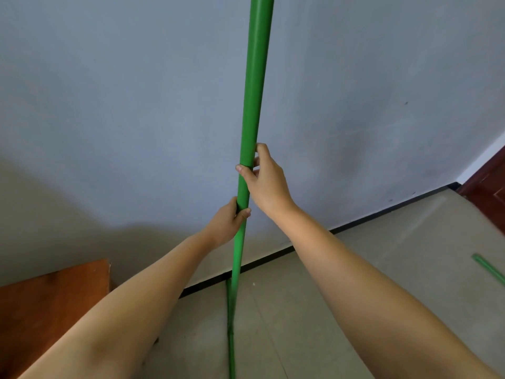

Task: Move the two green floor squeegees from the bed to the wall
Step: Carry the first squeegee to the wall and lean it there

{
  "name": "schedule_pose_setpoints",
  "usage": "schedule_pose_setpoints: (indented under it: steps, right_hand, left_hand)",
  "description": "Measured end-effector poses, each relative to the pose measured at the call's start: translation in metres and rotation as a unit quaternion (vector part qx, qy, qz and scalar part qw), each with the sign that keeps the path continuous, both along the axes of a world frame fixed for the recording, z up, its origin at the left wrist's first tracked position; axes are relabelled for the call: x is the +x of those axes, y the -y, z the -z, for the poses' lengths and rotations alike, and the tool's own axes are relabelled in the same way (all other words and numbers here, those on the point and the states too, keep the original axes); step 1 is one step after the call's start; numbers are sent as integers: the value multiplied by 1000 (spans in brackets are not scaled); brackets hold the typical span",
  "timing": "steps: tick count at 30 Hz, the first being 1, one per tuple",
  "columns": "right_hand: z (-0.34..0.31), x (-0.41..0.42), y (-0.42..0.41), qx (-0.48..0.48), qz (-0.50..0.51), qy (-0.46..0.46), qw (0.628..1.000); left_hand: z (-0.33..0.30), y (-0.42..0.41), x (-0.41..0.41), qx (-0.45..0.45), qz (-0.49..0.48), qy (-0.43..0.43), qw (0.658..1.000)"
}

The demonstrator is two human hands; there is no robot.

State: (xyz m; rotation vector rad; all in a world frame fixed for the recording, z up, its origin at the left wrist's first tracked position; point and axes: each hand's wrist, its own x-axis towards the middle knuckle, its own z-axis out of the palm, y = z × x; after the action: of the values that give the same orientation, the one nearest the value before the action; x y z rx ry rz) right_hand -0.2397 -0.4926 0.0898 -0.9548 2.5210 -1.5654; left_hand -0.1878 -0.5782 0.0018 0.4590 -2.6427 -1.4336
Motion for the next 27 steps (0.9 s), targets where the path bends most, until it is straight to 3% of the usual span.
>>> schedule_pose_setpoints:
  steps: [13,18,23,27]
  right_hand:
    - [9,-2,-9,5,-33,-7,999]
    - [7,-6,-38,20,-75,55,995]
    - [27,-2,-130,33,-17,86,996]
    - [59,31,-222,-6,65,132,989]
  left_hand:
    - [5,-9,8,-6,-11,15,1000]
    - [-1,-16,12,-10,-37,20,999]
    - [-18,-38,48,-81,-112,-99,986]
    - [-25,-68,82,-87,-71,-166,980]
